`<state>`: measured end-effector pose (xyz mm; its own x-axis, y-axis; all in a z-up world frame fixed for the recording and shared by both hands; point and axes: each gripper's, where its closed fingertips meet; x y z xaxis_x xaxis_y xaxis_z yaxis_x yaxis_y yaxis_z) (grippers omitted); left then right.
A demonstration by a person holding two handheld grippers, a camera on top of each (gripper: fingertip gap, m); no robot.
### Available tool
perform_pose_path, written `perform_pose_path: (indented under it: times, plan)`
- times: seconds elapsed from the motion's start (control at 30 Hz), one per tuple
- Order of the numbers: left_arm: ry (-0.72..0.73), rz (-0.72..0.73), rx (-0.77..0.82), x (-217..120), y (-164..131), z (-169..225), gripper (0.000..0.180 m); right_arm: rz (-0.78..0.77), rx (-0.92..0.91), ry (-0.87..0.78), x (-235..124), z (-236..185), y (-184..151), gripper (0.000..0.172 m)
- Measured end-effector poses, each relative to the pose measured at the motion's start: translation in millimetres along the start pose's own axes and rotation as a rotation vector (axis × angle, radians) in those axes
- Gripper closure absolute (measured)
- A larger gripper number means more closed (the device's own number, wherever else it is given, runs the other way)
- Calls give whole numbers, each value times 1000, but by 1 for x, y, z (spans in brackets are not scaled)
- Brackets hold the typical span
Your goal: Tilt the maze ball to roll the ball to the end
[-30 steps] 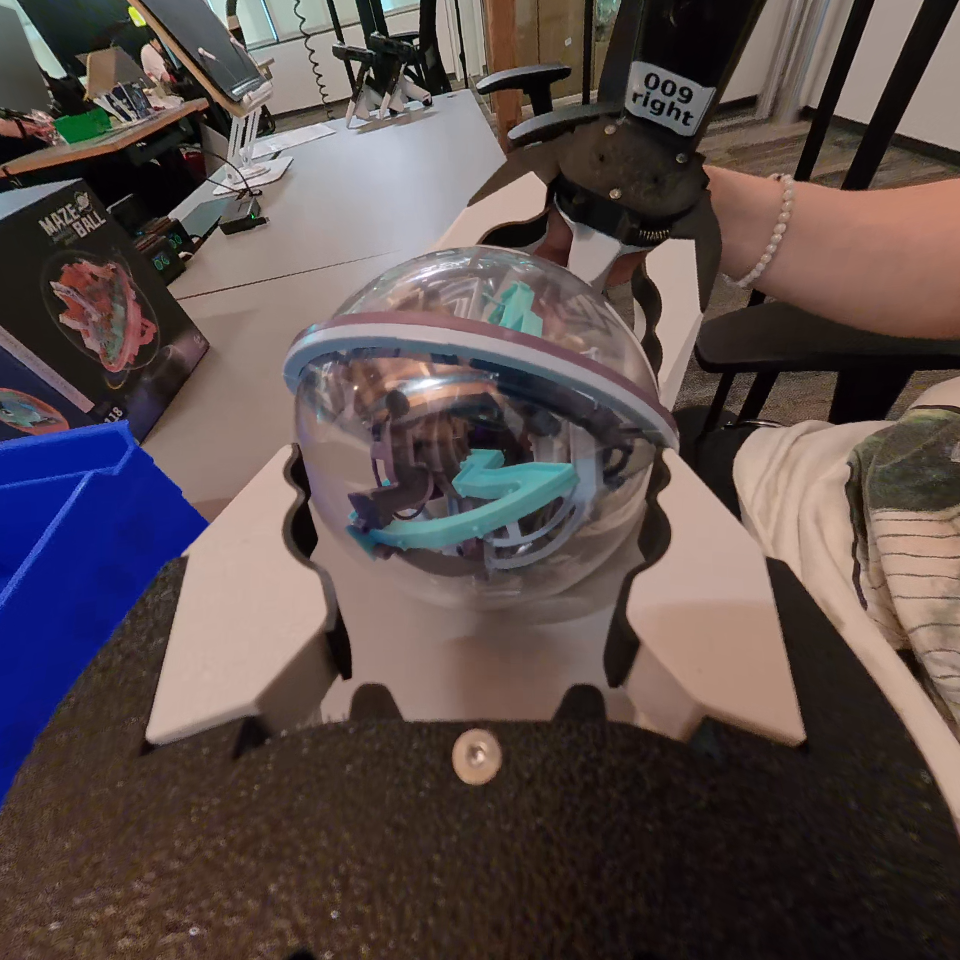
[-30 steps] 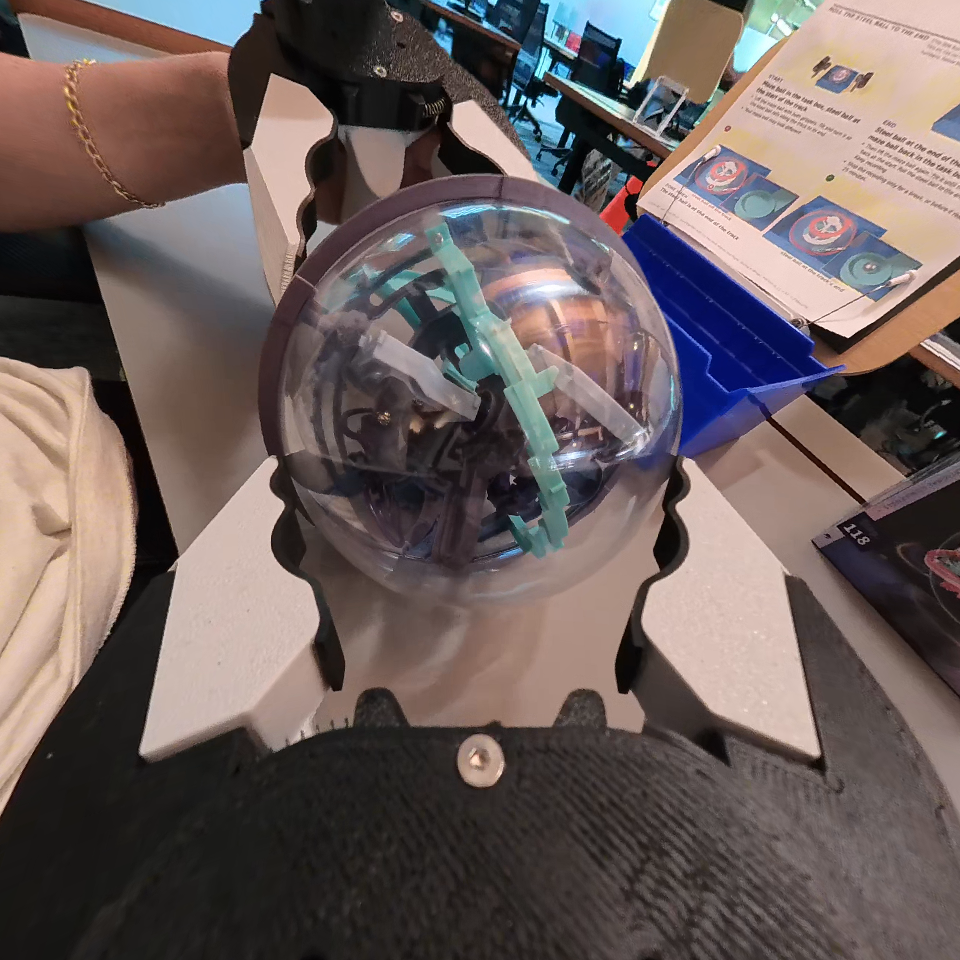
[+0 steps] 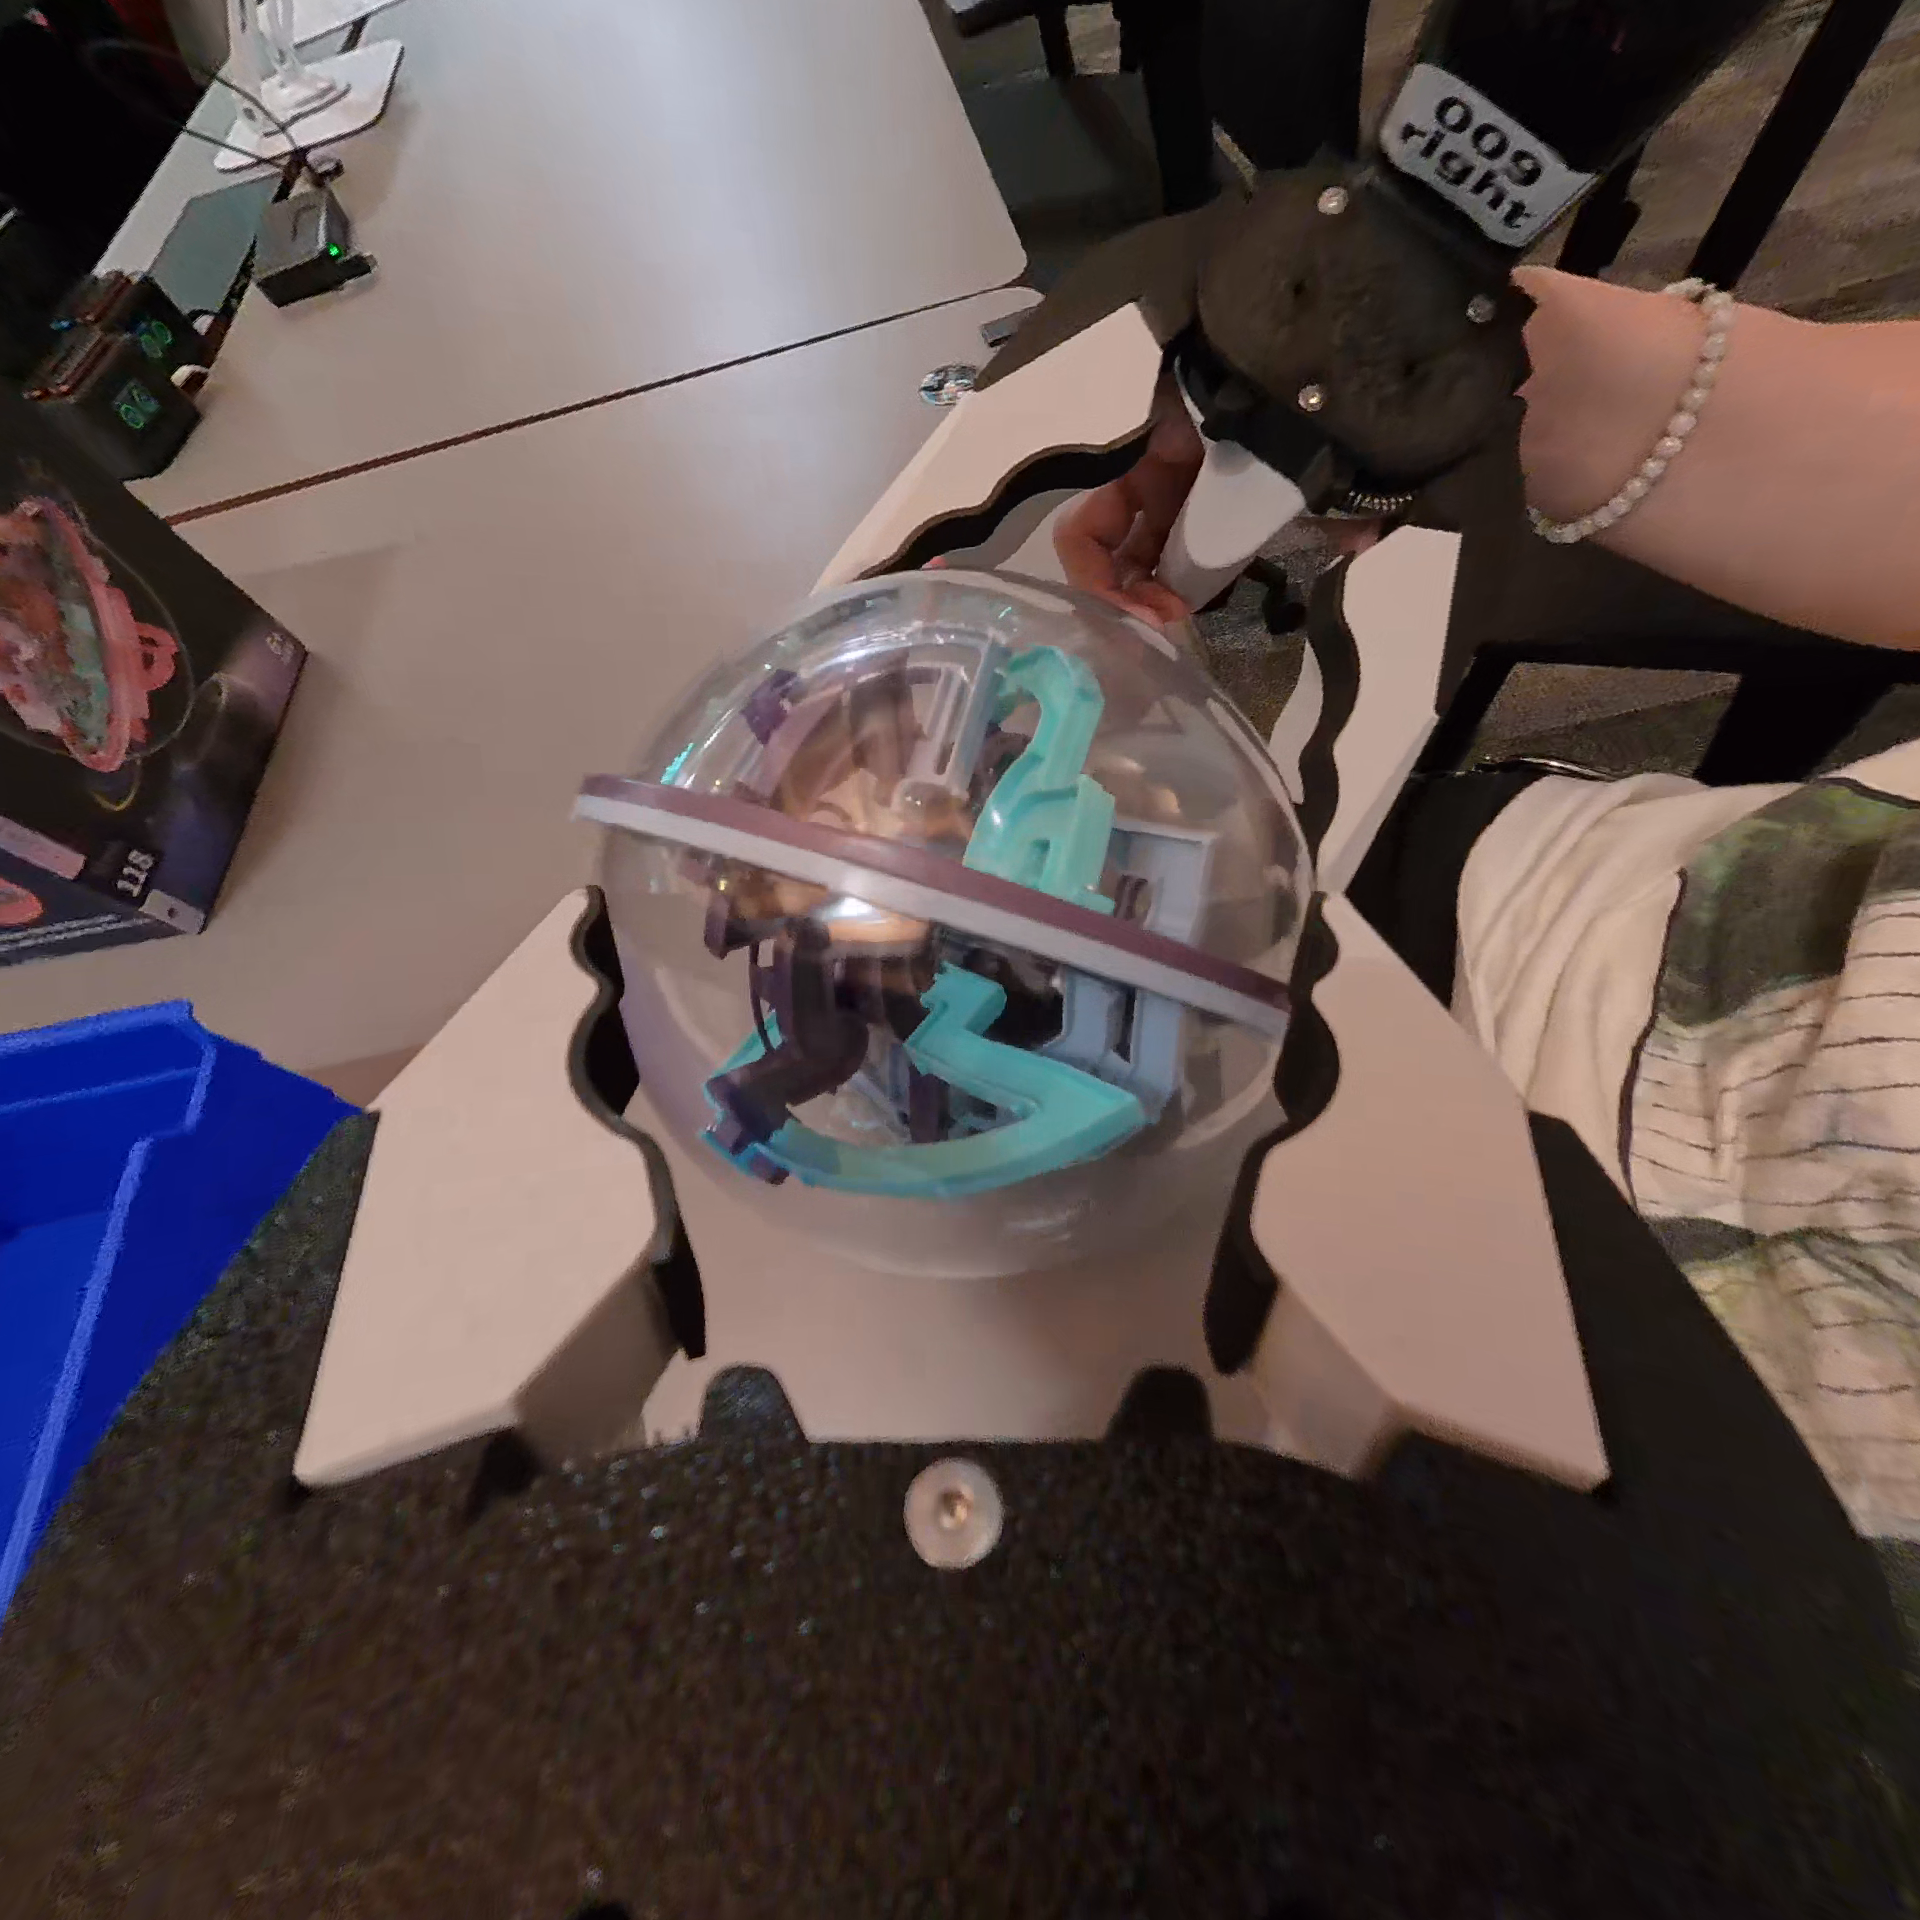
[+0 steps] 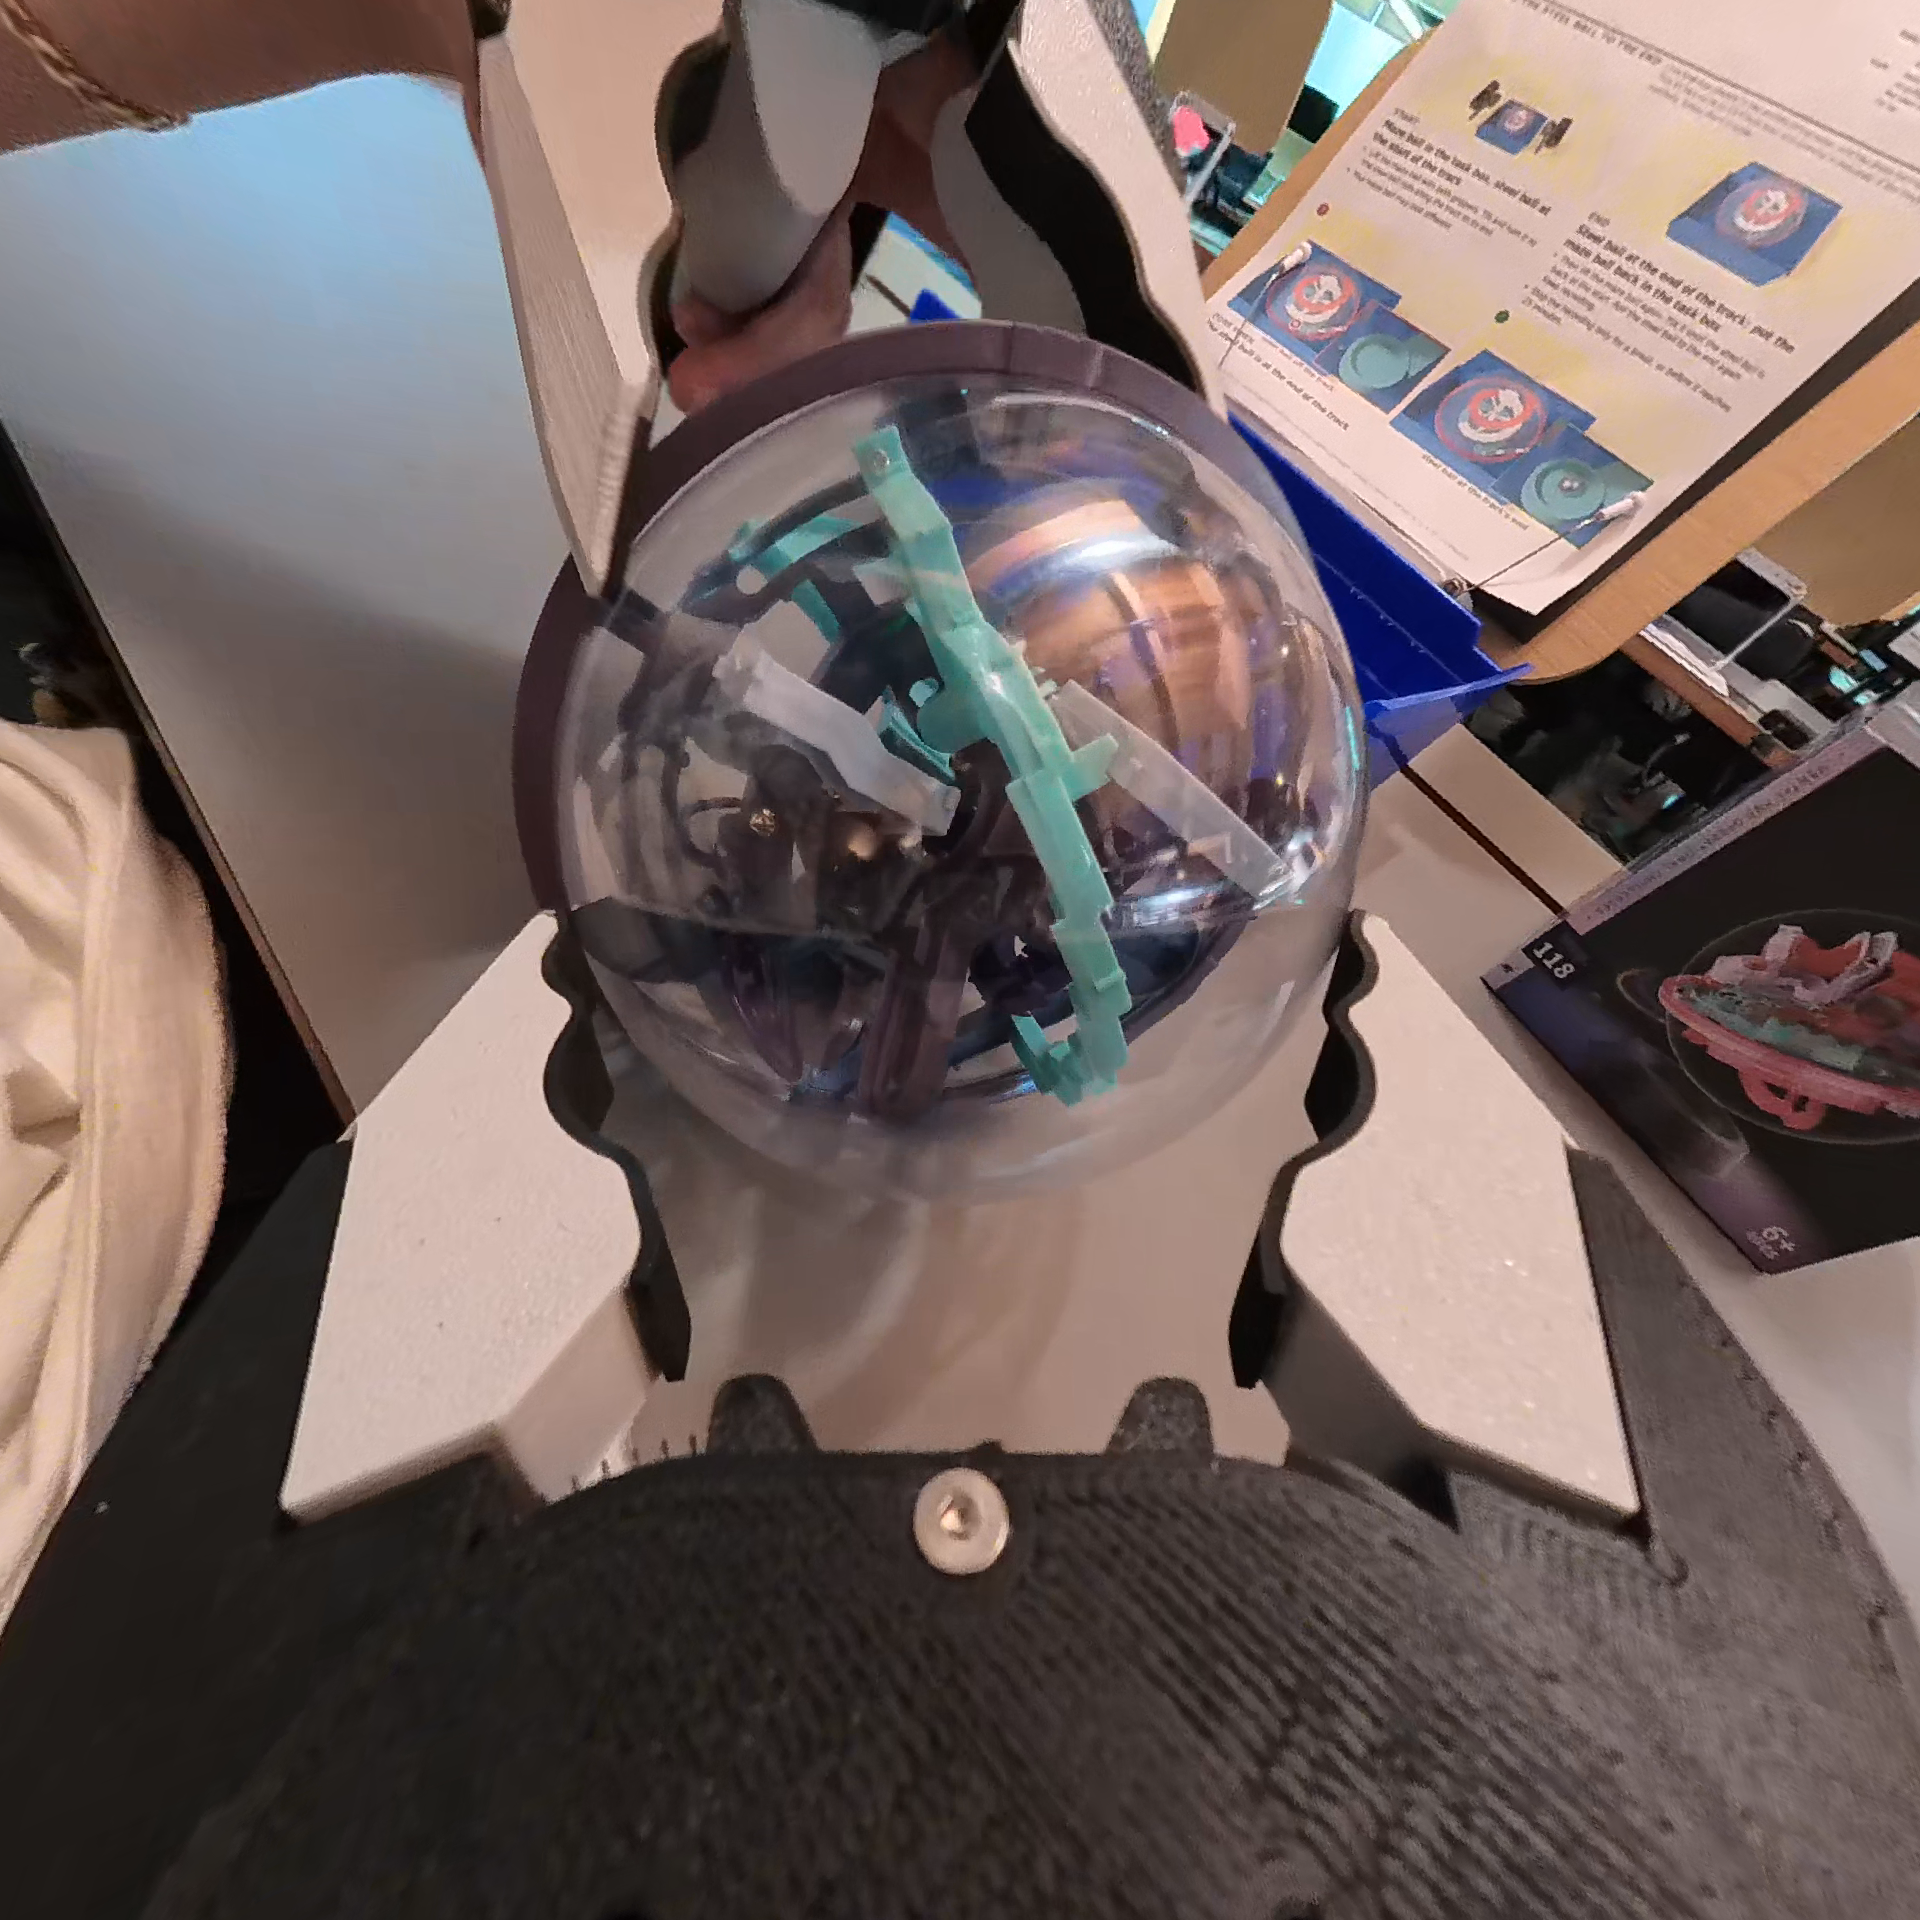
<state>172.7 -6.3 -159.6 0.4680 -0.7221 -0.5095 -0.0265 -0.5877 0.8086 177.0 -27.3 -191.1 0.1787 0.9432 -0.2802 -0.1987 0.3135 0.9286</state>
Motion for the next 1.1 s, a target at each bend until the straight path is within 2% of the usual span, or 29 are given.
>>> perform_pose_path:
  times: [0.2, 0.37, 0.83, 1.1]
  plan:
    - [-121, 2, 63, -4, 2, 4, 55, 10, 13, -2, -4, 1, -2, 35]
    - [-163, -20, 112, -4, -3, 0, 56, 10, 32, -5, -3, 3, -2, 35]
    - [-155, -131, 128, -3, -1, 3, 57, -15, 26, 0, -5, 3, -4, 36]
    - [-154, -87, 108, 1, 4, 1, 56, 5, 54, 9, -7, 6, -6, 36]
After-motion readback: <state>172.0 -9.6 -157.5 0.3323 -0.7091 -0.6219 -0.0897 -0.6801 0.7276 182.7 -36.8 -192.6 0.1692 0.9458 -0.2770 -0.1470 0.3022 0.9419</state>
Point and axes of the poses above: each gripper's, where its closed fingertips meet, x out along the fingers, y out of its top, z = x × y across the jaws, and after that the axes turned 10 degrees about x, right-handed
